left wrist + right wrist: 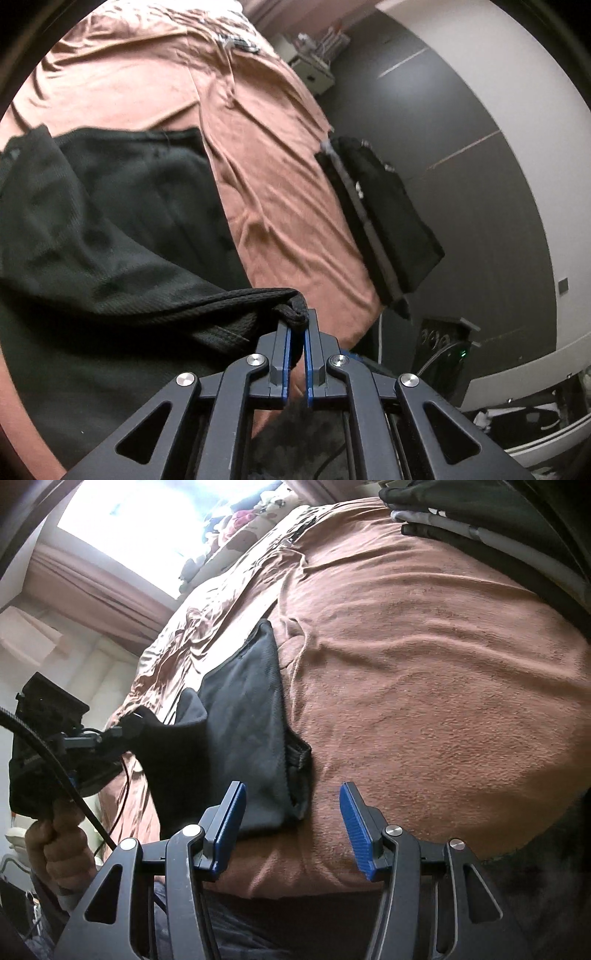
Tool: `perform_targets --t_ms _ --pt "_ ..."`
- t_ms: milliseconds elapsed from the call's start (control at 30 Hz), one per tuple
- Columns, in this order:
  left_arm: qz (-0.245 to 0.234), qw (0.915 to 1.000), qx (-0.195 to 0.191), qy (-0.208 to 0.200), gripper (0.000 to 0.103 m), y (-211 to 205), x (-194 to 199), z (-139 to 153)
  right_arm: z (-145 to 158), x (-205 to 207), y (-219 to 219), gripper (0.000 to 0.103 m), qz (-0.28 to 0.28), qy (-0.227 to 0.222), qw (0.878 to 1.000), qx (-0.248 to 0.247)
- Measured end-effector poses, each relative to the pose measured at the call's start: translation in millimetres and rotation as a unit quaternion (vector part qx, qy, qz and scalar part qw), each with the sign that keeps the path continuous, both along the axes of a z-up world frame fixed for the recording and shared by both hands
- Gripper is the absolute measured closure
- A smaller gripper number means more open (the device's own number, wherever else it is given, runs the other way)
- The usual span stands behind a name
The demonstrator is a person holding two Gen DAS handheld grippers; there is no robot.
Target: Fold small clothes
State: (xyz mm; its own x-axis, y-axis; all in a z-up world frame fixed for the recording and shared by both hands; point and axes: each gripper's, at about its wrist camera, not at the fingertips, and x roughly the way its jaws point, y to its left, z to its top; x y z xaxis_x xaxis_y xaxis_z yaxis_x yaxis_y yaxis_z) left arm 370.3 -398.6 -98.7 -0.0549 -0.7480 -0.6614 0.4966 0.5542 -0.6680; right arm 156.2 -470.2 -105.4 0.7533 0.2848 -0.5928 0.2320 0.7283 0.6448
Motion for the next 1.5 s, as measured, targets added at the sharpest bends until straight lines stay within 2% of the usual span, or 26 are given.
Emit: perform_targets --t_ms 33,67,100,133,167,200,467,833,1000,1267,1333,1400,1467,1500 --pt "-0.004 1.0 0.004 0.004 0.094 -1.5 -2.0 -2.5 0.0 -0.4 -0.2 0.052 0.001 -0.001 1.0 0.0" --pt "-0.009 0.9999 0.002 0.011 0.085 -1.9 -3.1 -5.0 0.5 1.3 -0.8 0.052 0.003 -0.001 1.0 0.0" --pt "-0.012 0.9998 0.0 0.017 0.07 -0.9 -3.2 -7.1 2.4 0.1 -0.4 0.052 0.005 -0.003 1.0 0.0" --pt "-0.012 0.9998 -0.001 0.019 0.063 1.6 -2.7 -6.9 1.4 3.6 0.2 0.052 0.007 -0.004 1.0 -0.001" --pt "-0.005 0.9999 0.004 0.012 0.051 8.2 -1.9 -6.4 1.6 6.0 1.7 0.052 0.008 -0.004 1.0 -0.001" --pt "0.001 1.0 0.007 0.006 0.045 12.9 -1.0 -4.5 3.6 6.1 2.5 0.052 0.01 -0.007 1.0 -0.001" --pt "0.05 0.9973 0.047 -0.026 0.045 71.8 12.4 -0.4 5.6 28.2 14.5 0.052 0.038 -0.015 0.999 -0.001" --pt "0.075 0.9926 0.095 -0.009 0.045 138.9 14.9 -30.5 16.9 74.6 53.2 0.052 0.123 0.022 0.987 -0.097" --pt "0.087 0.9905 0.106 0.005 0.048 158.6 12.3 -45.7 19.8 94.8 72.0 0.052 0.162 0.037 0.977 -0.133" --pt "0.084 0.9874 0.131 0.029 0.052 173.3 8.4 -68.5 12.6 118.4 98.3 0.052 0.201 0.086 0.948 -0.231" --pt "0.08 0.9865 0.14 0.032 0.056 173.1 8.5 -73.0 10.9 121.4 103.4 0.058 0.208 0.092 0.941 -0.251" --pt "0.076 0.9847 0.154 0.03 0.059 170.8 8.1 -77.2 11.4 123.7 108.5 0.079 0.212 0.094 0.935 -0.268" --pt "0.074 0.9833 0.164 0.029 0.06 167.4 7.0 -80.3 13.7 122.7 109.5 0.093 0.205 0.088 0.936 -0.273" --pt "0.074 0.983 0.165 0.028 0.06 166.2 6.6 -80.3 16.1 121.5 107.5 0.097 0.197 0.083 0.939 -0.27"
